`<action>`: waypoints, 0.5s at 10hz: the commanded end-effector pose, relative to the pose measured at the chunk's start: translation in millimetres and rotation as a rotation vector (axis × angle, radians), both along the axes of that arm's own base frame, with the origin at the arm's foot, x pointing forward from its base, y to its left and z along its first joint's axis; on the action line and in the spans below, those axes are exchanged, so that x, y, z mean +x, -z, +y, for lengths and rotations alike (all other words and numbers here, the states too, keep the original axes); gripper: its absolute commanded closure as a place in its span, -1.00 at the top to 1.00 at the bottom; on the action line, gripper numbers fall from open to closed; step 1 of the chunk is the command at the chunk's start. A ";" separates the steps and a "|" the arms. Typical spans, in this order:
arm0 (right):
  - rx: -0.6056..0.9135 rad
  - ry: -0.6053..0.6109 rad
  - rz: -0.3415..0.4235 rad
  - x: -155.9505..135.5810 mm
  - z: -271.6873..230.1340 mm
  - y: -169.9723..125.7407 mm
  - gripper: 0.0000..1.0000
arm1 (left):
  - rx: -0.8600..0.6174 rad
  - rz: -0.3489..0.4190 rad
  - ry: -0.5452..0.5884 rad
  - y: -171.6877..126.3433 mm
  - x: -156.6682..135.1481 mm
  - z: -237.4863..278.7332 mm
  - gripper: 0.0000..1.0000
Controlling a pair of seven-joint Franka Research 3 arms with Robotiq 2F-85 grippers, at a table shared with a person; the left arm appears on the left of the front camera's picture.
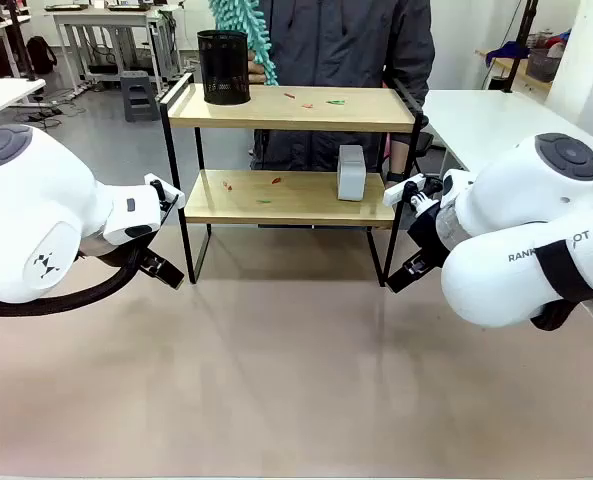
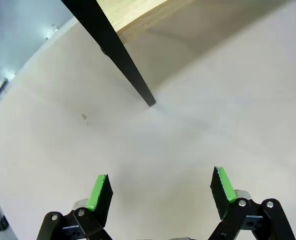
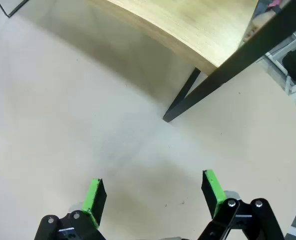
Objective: Clean the shelf.
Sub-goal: Pick up the Duster from the human.
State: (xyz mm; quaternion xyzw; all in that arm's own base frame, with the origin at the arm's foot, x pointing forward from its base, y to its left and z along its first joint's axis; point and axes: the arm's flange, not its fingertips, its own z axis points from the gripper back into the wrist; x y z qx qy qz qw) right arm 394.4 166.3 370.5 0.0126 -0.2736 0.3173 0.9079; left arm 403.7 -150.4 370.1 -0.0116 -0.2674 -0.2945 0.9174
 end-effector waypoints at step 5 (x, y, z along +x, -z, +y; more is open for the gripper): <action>0.000 0.000 0.000 0.0 0.0 0.0 1.00 | 0.000 0.000 0.000 -0.1 0.0 0.0 1.00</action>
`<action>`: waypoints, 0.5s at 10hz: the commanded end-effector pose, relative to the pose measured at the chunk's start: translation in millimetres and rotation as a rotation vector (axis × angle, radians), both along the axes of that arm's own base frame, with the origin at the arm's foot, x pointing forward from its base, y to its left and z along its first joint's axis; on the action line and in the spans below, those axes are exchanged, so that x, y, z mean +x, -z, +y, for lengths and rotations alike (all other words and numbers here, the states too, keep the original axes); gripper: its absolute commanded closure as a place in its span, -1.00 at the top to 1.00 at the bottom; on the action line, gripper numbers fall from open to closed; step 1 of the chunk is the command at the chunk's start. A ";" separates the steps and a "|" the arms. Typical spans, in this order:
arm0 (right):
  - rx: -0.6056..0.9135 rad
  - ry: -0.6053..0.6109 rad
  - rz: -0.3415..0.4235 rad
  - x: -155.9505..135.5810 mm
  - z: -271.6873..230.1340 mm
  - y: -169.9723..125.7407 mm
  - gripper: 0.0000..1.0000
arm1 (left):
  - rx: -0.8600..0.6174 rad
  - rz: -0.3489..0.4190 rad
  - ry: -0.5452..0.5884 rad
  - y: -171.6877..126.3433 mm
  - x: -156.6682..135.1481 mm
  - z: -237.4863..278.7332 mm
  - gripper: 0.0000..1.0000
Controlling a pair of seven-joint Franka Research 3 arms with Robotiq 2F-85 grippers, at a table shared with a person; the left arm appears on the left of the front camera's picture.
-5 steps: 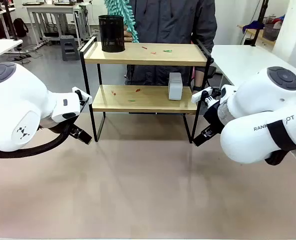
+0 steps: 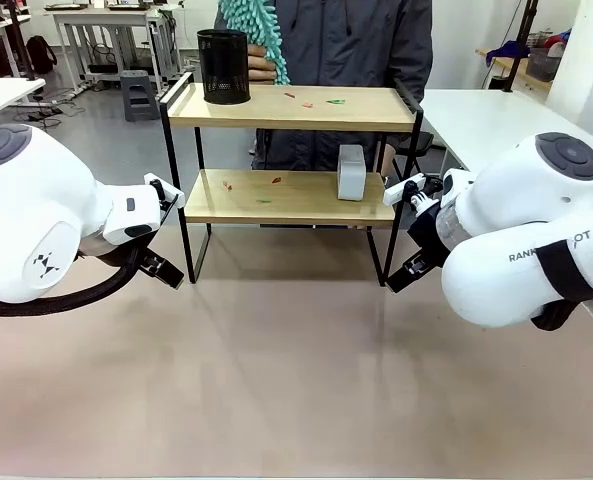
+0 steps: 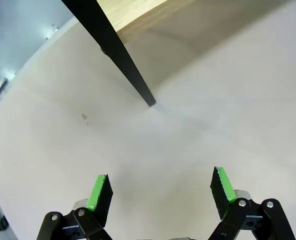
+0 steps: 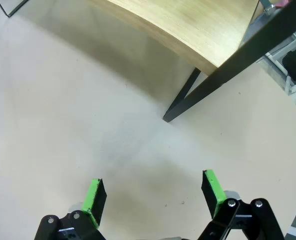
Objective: Clean the shelf.
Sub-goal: Pick up the Duster from the human.
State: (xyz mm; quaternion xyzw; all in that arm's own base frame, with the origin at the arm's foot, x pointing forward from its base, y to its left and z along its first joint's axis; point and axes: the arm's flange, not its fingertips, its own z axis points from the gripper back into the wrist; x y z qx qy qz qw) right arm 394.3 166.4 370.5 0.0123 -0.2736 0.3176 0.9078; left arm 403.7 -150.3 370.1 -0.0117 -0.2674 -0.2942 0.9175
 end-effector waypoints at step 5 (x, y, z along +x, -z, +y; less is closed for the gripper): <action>0.000 0.000 0.000 0.0 0.0 0.0 1.00 | 0.000 0.000 0.000 0.0 0.0 0.0 1.00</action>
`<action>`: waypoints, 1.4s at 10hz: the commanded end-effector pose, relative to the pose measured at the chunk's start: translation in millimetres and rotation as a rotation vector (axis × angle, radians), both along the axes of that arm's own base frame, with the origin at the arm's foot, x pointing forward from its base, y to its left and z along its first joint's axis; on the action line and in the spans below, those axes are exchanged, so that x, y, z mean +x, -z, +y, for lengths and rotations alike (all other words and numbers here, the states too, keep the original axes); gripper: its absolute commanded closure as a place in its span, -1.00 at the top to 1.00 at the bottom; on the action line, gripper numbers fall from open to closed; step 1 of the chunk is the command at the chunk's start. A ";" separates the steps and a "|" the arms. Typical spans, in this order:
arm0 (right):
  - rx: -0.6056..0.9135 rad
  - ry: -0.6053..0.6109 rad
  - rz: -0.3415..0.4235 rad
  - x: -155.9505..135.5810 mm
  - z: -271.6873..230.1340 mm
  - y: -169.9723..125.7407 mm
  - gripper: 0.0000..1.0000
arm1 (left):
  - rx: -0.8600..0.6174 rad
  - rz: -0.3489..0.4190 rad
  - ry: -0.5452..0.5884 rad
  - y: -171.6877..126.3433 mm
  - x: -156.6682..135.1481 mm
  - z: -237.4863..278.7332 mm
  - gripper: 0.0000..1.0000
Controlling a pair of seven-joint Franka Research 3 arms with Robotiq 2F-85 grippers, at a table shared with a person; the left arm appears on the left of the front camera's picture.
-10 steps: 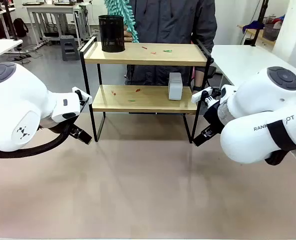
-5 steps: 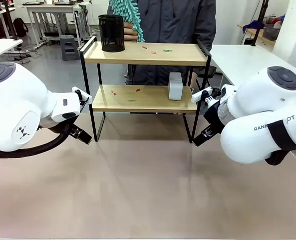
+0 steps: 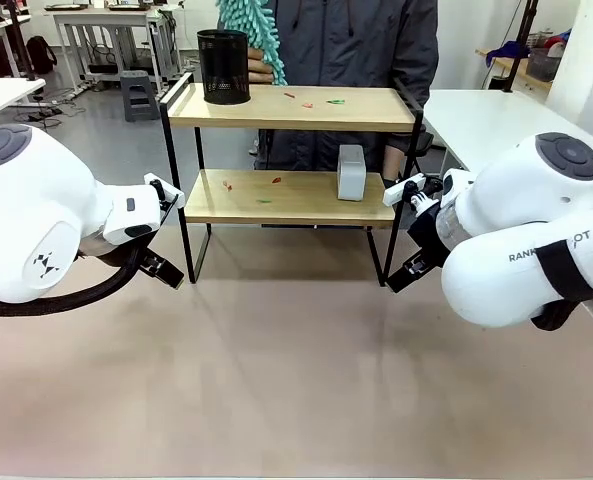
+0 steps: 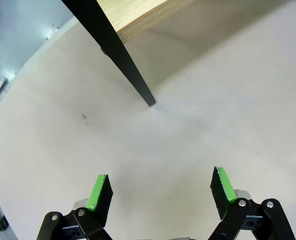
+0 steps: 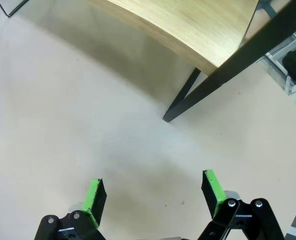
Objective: Clean the shelf.
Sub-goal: Pick up the Duster from the human.
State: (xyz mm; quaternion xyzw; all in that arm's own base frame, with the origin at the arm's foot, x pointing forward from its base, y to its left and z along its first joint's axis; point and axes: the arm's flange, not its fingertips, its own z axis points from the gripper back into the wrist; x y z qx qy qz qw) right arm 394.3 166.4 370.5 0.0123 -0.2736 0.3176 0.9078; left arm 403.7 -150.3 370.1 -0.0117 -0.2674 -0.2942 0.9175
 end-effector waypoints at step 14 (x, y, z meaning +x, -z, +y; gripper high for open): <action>1.200 0.518 0.266 -168.7 -381.9 -126.9 1.00 | -1.090 0.182 -0.225 -103.7 -110.9 326.7 1.00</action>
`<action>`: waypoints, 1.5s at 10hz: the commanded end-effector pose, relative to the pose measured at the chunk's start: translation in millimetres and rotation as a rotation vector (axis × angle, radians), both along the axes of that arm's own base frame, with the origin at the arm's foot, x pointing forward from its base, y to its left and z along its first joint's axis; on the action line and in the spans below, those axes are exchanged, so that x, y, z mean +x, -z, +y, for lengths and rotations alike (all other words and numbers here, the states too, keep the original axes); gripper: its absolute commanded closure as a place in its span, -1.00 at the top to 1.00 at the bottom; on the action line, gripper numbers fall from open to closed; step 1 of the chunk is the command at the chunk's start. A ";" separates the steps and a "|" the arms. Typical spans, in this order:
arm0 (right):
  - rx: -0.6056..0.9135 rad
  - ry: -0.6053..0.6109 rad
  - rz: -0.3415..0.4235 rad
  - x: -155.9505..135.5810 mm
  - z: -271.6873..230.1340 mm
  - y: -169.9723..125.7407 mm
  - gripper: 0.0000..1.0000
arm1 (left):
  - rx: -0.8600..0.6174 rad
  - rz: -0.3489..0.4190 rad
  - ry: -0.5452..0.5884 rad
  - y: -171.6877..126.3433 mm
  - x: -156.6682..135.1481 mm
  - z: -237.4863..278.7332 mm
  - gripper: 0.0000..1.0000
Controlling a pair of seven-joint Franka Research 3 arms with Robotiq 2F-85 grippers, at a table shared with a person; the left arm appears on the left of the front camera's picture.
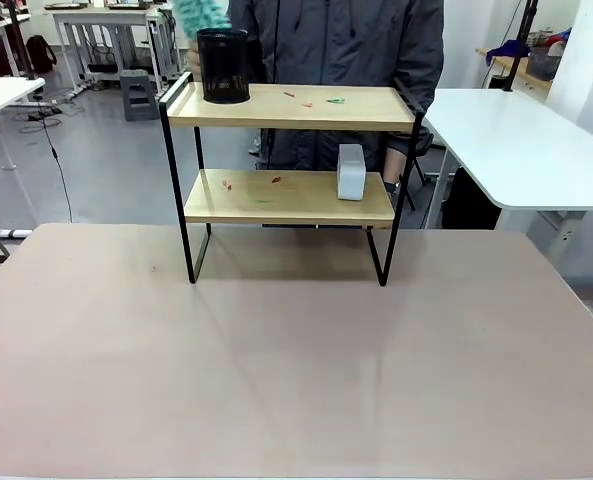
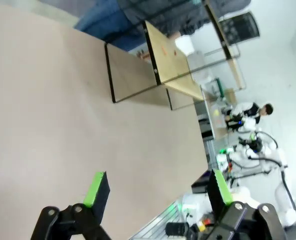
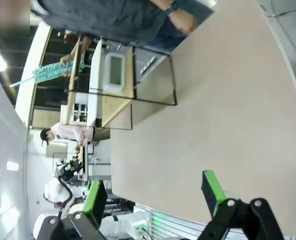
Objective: Clean the shelf.
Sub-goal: Pick up the Duster from the human.
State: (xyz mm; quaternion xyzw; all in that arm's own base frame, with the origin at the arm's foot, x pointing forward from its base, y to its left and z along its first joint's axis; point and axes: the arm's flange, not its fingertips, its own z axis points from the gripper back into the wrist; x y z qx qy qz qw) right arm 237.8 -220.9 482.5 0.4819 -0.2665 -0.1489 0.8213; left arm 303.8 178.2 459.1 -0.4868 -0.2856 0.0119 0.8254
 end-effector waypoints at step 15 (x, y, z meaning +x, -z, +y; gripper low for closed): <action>-0.004 -0.030 -0.056 -12.2 5.4 -14.9 1.00 | -0.325 0.511 -0.010 -99.5 243.9 -36.5 1.00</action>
